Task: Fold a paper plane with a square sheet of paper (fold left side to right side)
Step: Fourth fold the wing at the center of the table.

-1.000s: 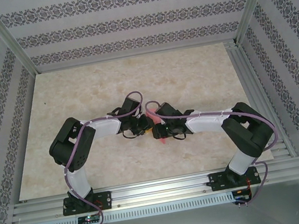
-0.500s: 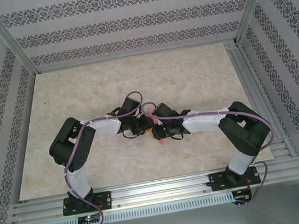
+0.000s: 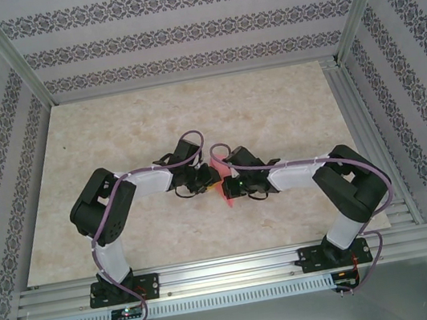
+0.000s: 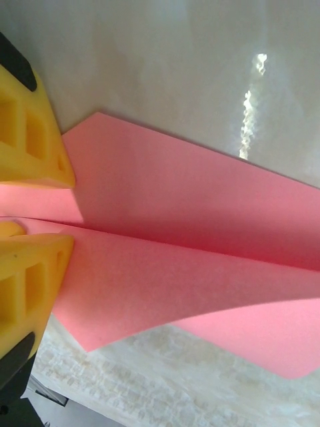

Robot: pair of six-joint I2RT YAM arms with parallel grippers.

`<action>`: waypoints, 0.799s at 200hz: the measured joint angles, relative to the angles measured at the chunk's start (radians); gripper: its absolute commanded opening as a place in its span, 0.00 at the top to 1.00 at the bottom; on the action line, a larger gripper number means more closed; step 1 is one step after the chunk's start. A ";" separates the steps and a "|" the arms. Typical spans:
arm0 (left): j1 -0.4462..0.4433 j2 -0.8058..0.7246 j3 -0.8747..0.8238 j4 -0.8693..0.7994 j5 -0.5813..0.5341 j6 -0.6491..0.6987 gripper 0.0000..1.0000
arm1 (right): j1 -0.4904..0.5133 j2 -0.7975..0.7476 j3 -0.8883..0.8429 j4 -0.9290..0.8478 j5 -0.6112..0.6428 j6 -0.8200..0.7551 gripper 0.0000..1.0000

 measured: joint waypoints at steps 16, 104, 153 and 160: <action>0.000 -0.001 0.000 -0.005 0.000 0.001 0.73 | -0.007 -0.018 -0.022 0.020 -0.006 0.003 0.99; -0.005 -0.004 0.002 -0.014 -0.016 0.002 0.73 | -0.027 -0.033 -0.054 0.066 -0.048 0.011 0.99; -0.010 0.005 0.042 -0.043 -0.026 0.006 0.70 | -0.027 -0.033 -0.054 0.072 -0.064 0.011 0.92; -0.013 0.007 0.046 -0.045 -0.027 0.006 0.70 | -0.027 -0.033 -0.054 0.073 -0.068 0.010 0.90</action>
